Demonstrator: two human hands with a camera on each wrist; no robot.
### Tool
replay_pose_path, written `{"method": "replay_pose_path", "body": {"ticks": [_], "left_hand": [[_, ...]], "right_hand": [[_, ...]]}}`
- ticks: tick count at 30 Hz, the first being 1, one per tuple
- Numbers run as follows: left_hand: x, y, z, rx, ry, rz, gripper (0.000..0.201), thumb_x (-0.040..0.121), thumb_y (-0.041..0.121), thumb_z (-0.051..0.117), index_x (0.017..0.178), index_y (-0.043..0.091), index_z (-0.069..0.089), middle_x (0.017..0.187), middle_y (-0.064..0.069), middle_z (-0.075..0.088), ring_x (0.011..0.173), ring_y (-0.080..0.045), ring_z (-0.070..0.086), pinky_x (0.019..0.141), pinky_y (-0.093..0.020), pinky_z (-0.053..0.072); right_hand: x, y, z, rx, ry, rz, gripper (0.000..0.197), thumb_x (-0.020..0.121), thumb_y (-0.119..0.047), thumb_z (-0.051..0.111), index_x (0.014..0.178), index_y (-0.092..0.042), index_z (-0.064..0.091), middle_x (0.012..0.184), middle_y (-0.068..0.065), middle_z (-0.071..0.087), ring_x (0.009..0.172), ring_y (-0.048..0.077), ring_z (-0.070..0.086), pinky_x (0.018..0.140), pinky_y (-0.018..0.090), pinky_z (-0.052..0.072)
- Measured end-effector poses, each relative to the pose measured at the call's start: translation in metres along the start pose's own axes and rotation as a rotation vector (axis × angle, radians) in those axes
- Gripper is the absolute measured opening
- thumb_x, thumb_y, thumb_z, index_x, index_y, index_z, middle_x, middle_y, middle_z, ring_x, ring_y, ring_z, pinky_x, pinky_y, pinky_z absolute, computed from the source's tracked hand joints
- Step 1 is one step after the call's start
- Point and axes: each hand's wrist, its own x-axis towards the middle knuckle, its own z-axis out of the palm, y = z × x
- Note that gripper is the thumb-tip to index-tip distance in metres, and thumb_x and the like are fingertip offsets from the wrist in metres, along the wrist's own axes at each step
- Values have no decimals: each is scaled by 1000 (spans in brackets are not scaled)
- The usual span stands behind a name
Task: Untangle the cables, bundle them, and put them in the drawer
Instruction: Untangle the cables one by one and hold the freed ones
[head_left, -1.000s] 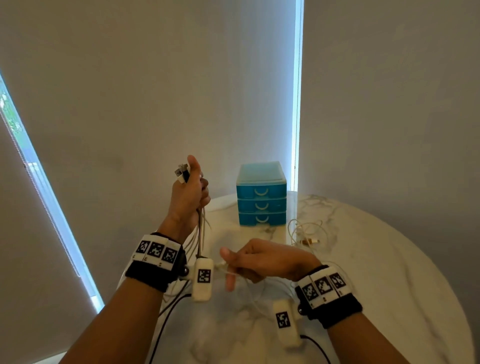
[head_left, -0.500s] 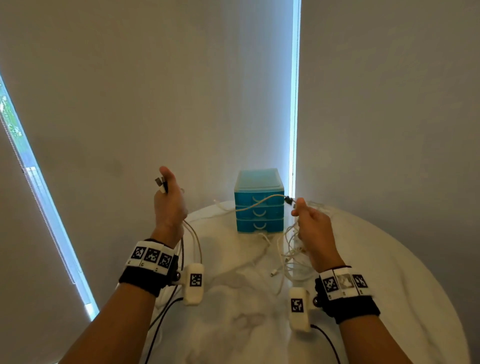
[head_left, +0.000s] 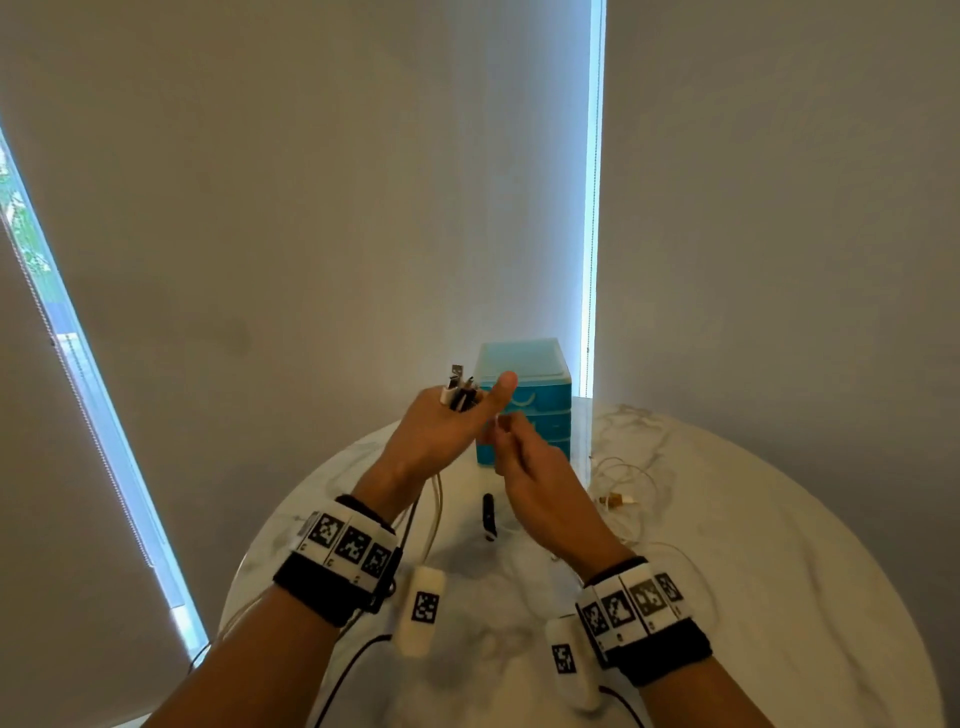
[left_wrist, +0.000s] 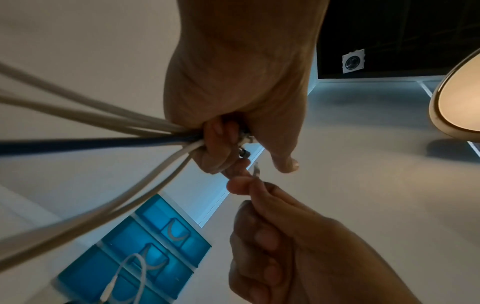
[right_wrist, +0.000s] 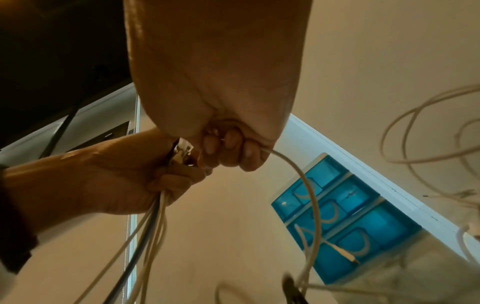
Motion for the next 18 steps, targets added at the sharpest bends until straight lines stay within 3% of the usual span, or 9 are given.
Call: {"method": "replay_pose_path", "body": {"ticks": [3,6,8,10,13,16,18], "left_hand": [[-2,-3,-1,41,-8,51,35,102,57,62,86,27,71,62,19,70,65,3,69,58,-8,48],[3,-7,-4,72,157,36,53,104,66,49,79,24,68,64,9,67,62,-5,62,62,-20,48],[9,-9,-11,-40,288,26,59,102,74,46,80,22,65,64,9,61,60,-9,53,64,-30,44],[13,-7,-22,-183,361,24,60,100,77,45,77,23,60,59,12,53,54,-8,45,60,-31,39],[18,-6,-34,-375,432,-10,59,99,79,43,72,27,53,62,9,47,53,-7,39,57,-29,37],[21,-6,-44,-528,445,-7,60,101,76,42,68,26,49,62,7,50,58,-10,45,66,-30,43],[22,-6,-52,-646,430,-9,60,101,73,44,68,24,50,64,6,54,62,-12,54,73,-35,53]], "right_hand": [[0,-2,5,-48,-44,-46,19,116,-38,38,128,-46,50,101,-14,67,95,15,68,92,40,60],[-2,-3,6,-91,-90,-18,20,113,-47,44,108,-34,57,94,-2,68,87,13,63,84,40,59],[-2,0,6,-134,-165,46,29,110,-52,49,103,-26,62,92,-3,68,84,12,63,82,37,57],[-3,1,3,-151,-209,81,33,109,-52,50,100,-24,68,90,-8,68,85,8,64,81,29,53],[-1,3,-5,-97,-142,139,32,109,-51,51,94,-30,70,88,-5,70,84,9,67,75,21,50],[3,20,-9,-195,-103,178,29,107,-45,59,86,-27,70,95,-7,66,92,10,63,78,25,46],[6,37,-10,-333,-100,237,26,103,-45,65,89,-24,72,107,-4,58,104,17,55,90,32,47]]}}
